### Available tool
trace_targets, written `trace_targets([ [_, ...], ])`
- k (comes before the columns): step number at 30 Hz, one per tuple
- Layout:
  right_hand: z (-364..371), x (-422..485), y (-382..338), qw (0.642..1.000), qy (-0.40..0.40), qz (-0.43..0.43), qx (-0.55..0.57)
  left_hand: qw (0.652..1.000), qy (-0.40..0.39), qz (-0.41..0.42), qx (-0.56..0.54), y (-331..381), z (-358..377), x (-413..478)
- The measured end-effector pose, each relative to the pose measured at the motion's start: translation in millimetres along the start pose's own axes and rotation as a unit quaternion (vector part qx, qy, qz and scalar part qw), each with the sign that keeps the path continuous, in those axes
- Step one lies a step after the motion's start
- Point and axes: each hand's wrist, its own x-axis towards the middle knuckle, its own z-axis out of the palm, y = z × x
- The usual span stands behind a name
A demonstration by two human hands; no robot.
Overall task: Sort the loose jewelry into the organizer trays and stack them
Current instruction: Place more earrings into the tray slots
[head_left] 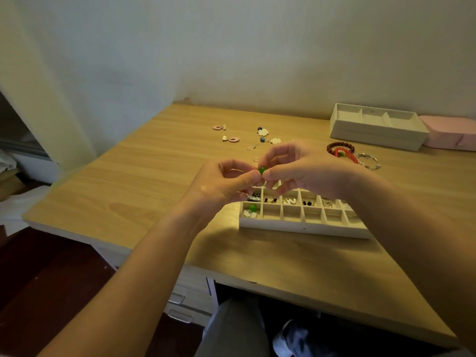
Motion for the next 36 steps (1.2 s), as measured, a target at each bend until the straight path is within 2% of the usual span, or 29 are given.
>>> trace_targets([
  [4,7,4,1,0.999,0.028,-0.001,-0.038,0.995,-0.028,-0.009,0.094,-8,-11,0],
  [7,11,6,7,0.993,0.043,-0.005,-0.106,0.982,-0.026,0.018,0.184,-15,-20,3],
  [11,13,7,13,0.979,0.014,-0.003,-0.204,0.937,-0.048,0.065,0.340,-21,-20,9],
  [18,17,7,20,0.966,-0.009,-0.003,-0.258,0.898,-0.098,0.053,0.426,-21,-10,18],
  [20,17,8,22,0.966,-0.008,-0.005,-0.259,0.895,-0.094,0.053,0.434,-22,-9,21],
  [36,21,19,28,0.942,-0.010,0.011,-0.334,0.935,-0.077,0.044,0.343,-30,-18,24],
])
